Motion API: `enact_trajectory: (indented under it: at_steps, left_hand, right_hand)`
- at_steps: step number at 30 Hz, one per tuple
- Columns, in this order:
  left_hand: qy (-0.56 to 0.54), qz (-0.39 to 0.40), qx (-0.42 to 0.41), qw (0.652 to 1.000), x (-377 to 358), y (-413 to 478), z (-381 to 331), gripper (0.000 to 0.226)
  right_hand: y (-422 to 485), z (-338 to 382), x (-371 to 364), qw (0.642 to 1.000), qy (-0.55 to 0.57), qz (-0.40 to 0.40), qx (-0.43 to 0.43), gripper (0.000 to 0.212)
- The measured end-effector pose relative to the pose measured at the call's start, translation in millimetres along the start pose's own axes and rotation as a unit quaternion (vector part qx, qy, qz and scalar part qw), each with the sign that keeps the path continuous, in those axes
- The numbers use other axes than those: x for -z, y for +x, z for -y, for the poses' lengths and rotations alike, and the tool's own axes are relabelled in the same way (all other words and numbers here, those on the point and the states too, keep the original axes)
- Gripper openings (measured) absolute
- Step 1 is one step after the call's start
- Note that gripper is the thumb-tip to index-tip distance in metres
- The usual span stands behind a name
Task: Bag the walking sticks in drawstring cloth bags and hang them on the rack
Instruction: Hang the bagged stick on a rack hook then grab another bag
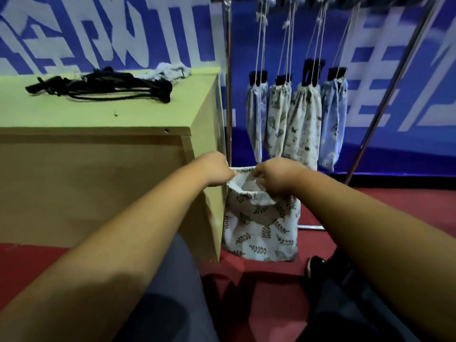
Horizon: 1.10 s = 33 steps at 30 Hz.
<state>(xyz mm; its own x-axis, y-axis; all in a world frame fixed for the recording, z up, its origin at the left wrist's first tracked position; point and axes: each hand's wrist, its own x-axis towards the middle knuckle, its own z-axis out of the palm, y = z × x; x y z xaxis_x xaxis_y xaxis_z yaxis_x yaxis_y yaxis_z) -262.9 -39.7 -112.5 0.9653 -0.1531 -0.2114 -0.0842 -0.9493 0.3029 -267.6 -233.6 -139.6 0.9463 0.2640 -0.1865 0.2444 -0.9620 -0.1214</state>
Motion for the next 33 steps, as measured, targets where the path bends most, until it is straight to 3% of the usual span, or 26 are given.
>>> enact_trajectory:
  at_steps: [7,17,19,23,33]
  left_hand:
    - [0.026,0.100,0.009,0.995,-98.3,45.2,20.8,0.037]
    - [0.098,0.223,0.018,0.970,-148.9,102.7,38.8,0.023]
    - [0.135,0.227,0.017,0.964,-157.2,112.1,40.1,0.025]
    - [0.208,0.195,-0.012,0.959,-166.0,122.3,37.9,0.019]
    - [0.214,0.203,-0.005,0.956,-174.0,120.7,38.8,0.017]
  right_hand:
    - [31.4,-37.2,-107.4,0.997,0.043,0.053,-0.023,0.018]
    - [87.3,-42.6,-165.5,0.983,0.018,0.183,-0.014,0.048]
    - [93.6,-45.6,-169.2,0.983,0.018,0.182,-0.016,0.056]
    - [102.6,-48.1,-174.4,0.984,0.016,0.176,-0.020,0.049]
    - [107.6,-39.7,-186.5,0.984,0.006,0.176,-0.028,0.049]
